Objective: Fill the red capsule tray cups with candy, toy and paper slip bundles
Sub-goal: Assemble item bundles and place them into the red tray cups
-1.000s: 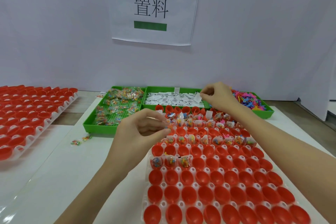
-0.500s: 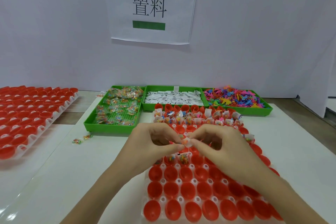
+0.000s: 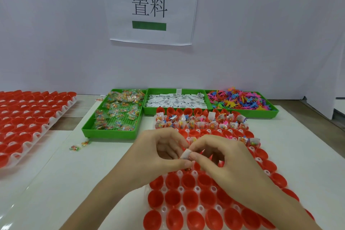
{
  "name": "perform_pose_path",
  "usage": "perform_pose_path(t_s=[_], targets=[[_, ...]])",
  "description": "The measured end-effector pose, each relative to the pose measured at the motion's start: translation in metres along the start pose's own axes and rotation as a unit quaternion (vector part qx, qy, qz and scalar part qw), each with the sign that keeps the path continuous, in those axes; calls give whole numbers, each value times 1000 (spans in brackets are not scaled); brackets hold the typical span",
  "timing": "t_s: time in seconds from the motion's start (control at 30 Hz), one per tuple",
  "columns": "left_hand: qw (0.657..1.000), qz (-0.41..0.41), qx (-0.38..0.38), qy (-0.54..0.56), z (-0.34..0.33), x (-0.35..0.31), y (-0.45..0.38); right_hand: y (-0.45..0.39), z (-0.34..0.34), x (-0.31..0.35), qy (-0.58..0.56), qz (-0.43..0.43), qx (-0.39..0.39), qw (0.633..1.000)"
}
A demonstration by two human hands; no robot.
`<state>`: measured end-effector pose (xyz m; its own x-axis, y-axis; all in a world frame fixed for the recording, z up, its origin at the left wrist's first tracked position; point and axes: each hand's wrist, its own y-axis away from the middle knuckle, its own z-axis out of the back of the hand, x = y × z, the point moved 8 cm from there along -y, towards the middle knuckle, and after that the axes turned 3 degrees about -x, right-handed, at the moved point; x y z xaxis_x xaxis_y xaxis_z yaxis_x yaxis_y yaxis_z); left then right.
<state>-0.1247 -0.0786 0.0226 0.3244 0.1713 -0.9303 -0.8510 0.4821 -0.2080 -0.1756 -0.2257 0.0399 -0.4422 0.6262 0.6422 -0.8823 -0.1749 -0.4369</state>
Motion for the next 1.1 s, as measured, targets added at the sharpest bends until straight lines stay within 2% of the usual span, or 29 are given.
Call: perform_pose_path(t_s=[0.17,0.37,0.5,0.6,0.73,0.9,1.1], targets=[[999,10,-10,29,-2,-2,2,-2,4,5,48,4,-12,999],[997,24,-58,32,6,-1,2,-20,19,-2,58,-16,-15,998],[996,35,-71,33,11,1,1,-70,53,-40,124,-40,-55,990],[996,37,-78,30,13,2,2,-117,72,-93,183,-106,-64,975],[996,39,-79,17,13,4,2,-153,70,-155,240,-175,-12,955],[995,48,-90,10,16,8,1,-169,49,-189,287,-182,65,938],[995,44,-95,-1,23,8,0,-184,39,-201,342,-176,100,917]])
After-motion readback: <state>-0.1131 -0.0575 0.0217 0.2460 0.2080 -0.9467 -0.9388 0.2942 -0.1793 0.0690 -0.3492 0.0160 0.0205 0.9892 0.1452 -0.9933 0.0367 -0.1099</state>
